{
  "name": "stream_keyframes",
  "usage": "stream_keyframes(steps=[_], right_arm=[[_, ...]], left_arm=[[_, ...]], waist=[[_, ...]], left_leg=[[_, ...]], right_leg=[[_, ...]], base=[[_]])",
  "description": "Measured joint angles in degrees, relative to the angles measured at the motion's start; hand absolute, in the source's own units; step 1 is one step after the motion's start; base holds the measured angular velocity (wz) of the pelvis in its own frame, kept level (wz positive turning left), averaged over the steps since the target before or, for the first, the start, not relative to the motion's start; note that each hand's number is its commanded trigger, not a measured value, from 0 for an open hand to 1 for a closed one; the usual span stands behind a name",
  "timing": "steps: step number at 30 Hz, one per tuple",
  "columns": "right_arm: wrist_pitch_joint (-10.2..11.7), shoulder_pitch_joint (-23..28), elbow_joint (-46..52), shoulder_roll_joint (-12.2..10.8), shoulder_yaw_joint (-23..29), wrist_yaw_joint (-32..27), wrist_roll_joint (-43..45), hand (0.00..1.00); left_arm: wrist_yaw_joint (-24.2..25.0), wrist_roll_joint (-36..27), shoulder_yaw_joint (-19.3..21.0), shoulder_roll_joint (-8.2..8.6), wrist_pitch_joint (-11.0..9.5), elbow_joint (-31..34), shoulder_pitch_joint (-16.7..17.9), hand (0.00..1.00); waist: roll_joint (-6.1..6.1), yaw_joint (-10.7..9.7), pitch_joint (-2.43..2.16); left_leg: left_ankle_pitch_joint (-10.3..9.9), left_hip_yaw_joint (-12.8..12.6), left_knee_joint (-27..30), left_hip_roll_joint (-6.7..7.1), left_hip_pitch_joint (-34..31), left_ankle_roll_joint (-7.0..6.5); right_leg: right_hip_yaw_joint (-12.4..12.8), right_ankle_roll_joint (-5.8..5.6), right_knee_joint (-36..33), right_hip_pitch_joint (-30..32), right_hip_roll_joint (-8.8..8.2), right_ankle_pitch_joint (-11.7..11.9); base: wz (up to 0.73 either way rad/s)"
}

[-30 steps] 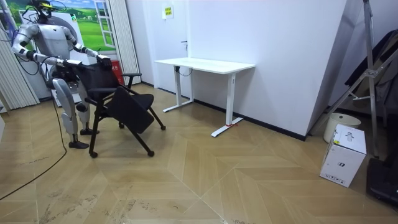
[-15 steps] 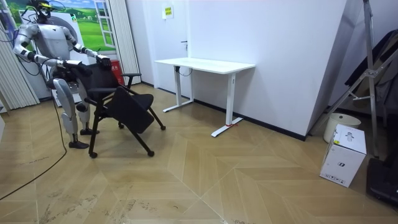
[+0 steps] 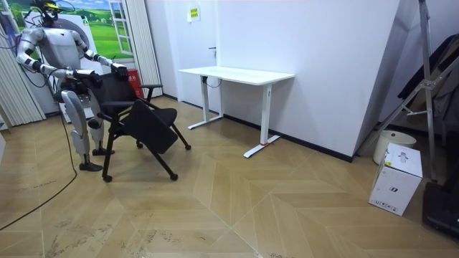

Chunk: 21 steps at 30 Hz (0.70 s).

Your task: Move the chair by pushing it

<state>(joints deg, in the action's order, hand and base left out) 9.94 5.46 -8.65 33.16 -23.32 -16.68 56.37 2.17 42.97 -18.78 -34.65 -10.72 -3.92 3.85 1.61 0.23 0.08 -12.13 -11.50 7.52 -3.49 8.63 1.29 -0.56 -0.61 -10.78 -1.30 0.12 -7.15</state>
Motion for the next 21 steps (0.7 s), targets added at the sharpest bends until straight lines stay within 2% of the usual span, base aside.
stream_keyframes(steps=[3,12,21], right_arm=[[-0.02,0.01,-0.14,0.0,0.0,-0.35,0.04,1.0],[0.03,0.12,0.0,0.02,0.17,-0.12,0.19,1.0],[0.55,-0.44,-2.49,-0.64,0.0,-0.68,0.2,1.0]], left_arm=[[-0.08,-0.02,0.01,0.0,-0.18,-0.2,-0.16,1.0],[-0.33,-0.03,-0.01,-0.01,-0.2,-0.2,-0.12,1.0],[-0.37,0.65,-0.52,1.26,-0.13,-1.85,-0.69,1.0]], waist=[[0.0,0.05,0.12],[-0.1,-0.39,0.04],[-0.26,-0.08,-0.02]], left_leg=[[0.0,0.0,0.0,0.0,-0.01,0.0],[0.0,0.56,0.25,0.01,-0.26,-0.01],[-0.01,0.51,0.34,0.02,0.85,0.0]], right_leg=[[-0.28,0.0,0.0,0.01,-0.06,0.0],[-1.4,0.06,-0.09,-0.08,-0.37,-0.03],[-1.34,0.13,-1.06,-0.72,-0.41,-0.57]], base=[[0.0],[0.03],[0.0]])
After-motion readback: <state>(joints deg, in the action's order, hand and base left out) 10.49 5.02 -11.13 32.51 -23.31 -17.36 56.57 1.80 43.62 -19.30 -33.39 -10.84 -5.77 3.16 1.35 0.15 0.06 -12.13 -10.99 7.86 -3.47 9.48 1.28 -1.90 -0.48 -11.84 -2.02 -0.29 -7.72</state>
